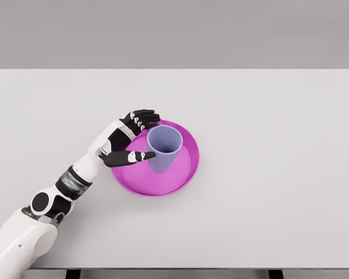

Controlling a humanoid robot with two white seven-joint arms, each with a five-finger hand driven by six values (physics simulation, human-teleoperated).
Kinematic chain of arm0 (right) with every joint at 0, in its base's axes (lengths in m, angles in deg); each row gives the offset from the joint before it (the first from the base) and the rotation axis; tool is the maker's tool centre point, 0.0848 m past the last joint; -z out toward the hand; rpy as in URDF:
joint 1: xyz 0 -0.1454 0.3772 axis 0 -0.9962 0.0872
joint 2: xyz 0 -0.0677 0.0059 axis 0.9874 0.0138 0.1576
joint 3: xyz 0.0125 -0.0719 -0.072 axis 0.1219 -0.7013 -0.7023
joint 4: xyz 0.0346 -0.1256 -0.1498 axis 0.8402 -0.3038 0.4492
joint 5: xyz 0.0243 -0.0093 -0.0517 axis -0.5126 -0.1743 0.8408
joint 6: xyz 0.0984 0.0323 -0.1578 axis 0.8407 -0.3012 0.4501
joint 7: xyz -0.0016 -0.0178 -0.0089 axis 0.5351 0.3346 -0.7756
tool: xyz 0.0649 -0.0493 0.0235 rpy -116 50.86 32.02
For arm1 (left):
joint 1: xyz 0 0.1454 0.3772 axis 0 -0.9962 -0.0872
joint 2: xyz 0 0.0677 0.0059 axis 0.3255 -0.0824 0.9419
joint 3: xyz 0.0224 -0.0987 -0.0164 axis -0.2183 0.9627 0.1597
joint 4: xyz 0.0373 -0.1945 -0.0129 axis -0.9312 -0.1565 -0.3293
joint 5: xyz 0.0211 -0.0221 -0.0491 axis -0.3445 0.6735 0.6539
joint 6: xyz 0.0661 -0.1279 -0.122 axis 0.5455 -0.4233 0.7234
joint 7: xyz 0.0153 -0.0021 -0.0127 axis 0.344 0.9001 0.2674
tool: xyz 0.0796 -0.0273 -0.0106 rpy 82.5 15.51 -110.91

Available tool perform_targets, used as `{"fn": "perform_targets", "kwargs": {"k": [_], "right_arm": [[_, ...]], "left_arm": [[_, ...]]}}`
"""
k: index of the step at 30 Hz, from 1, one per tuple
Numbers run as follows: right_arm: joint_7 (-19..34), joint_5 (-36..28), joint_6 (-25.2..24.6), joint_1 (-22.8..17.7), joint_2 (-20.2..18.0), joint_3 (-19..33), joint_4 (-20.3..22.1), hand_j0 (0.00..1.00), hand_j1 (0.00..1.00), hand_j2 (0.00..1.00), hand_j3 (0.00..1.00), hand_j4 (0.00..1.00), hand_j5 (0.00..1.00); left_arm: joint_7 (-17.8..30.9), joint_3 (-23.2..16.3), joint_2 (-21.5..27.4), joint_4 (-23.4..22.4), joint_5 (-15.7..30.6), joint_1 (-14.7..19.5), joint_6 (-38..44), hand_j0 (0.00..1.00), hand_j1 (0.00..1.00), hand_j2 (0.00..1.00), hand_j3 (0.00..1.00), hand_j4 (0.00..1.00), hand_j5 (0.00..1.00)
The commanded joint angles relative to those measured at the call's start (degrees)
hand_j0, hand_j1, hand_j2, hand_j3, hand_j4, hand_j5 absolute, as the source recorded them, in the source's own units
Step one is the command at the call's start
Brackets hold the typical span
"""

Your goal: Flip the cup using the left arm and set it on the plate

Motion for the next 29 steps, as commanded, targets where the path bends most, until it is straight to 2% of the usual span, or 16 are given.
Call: {"fn": "perform_targets", "kwargs": {"k": [1, 3, 7, 12, 15, 17, 18, 19, 20, 21, 22, 25, 29], "right_arm": [[0.0, 0.0, 0.0, 0.0, 0.0, 0.0, 0.0, 1.00, 1.00, 1.00, 1.00, 1.00, 1.00], [0.0, 0.0, 0.0, 0.0, 0.0, 0.0, 0.0, 1.00, 1.00, 1.00, 1.00, 1.00, 1.00], [0.0, 0.0, 0.0, 0.0, 0.0, 0.0, 0.0, 1.00, 1.00, 1.00, 1.00, 1.00, 1.00], [0.0, 0.0, 0.0, 0.0, 0.0, 0.0, 0.0, 1.00, 1.00, 1.00, 1.00, 1.00, 1.00], [0.0, 0.0, 0.0, 0.0, 0.0, 0.0, 0.0, 1.00, 1.00, 1.00, 1.00, 1.00, 1.00], [0.0, 0.0, 0.0, 0.0, 0.0, 0.0, 0.0, 1.00, 1.00, 1.00, 1.00, 1.00, 1.00], [0.0, 0.0, 0.0, 0.0, 0.0, 0.0, 0.0, 1.00, 1.00, 1.00, 1.00, 1.00, 1.00], [0.0, 0.0, 0.0, 0.0, 0.0, 0.0, 0.0, 1.00, 1.00, 1.00, 1.00, 1.00, 1.00], [0.0, 0.0, 0.0, 0.0, 0.0, 0.0, 0.0, 1.00, 1.00, 1.00, 1.00, 1.00, 1.00], [0.0, 0.0, 0.0, 0.0, 0.0, 0.0, 0.0, 1.00, 1.00, 1.00, 1.00, 1.00, 1.00], [0.0, 0.0, 0.0, 0.0, 0.0, 0.0, 0.0, 1.00, 1.00, 1.00, 1.00, 1.00, 1.00], [0.0, 0.0, 0.0, 0.0, 0.0, 0.0, 0.0, 1.00, 1.00, 1.00, 1.00, 1.00, 1.00], [0.0, 0.0, 0.0, 0.0, 0.0, 0.0, 0.0, 1.00, 1.00, 1.00, 1.00, 1.00, 1.00]], "left_arm": [[0.0, 0.1, 0.1, 0.0, -0.1, 0.0, 0.1, 0.93, 0.93, 0.93, 0.93, 0.93, 0.93], [-0.2, 0.4, -0.1, -0.2, -2.4, 0.1, 0.2, 0.99, 0.99, 0.99, 0.99, 0.99, 0.99], [-6.6, 0.1, -0.1, -0.8, -3.5, 0.1, 0.3, 1.00, 1.00, 1.00, 1.00, 1.00, 1.00], [-7.1, 0.2, 0.4, -0.6, -4.2, 0.0, 0.2, 1.00, 1.00, 1.00, 1.00, 1.00, 1.00], [-7.1, 0.2, 1.4, 1.7, -4.0, -0.3, 0.2, 1.00, 1.00, 1.00, 1.00, 1.00, 1.00], [-6.5, 0.4, 7.5, 7.9, -3.2, -0.2, 0.2, 1.00, 1.00, 1.00, 1.00, 1.00, 1.00], [-6.2, 0.2, 11.4, 12.0, -0.7, -0.2, 0.1, 1.00, 1.00, 1.00, 1.00, 1.00, 1.00], [-5.4, -0.2, 15.8, 14.5, 4.0, -0.2, 0.2, 1.00, 1.00, 1.00, 1.00, 1.00, 1.00], [-3.0, -0.2, 18.3, 15.6, 5.7, 0.0, 0.2, 1.00, 1.00, 1.00, 1.00, 1.00, 1.00], [2.8, 0.1, 19.8, 16.5, 6.2, 0.1, 0.2, 1.00, 1.00, 1.00, 1.00, 1.00, 1.00], [10.6, 0.6, 21.8, 16.5, 7.1, 0.4, 0.0, 1.00, 1.00, 1.00, 1.00, 1.00, 1.00], [11.2, 0.6, 32.8, 16.1, 14.0, 1.4, 0.4, 1.00, 1.00, 1.00, 1.00, 1.00, 1.00], [11.2, 0.6, 36.1, 15.9, 14.2, 4.2, 0.4, 1.00, 1.00, 1.00, 1.00, 1.00, 1.00]]}}
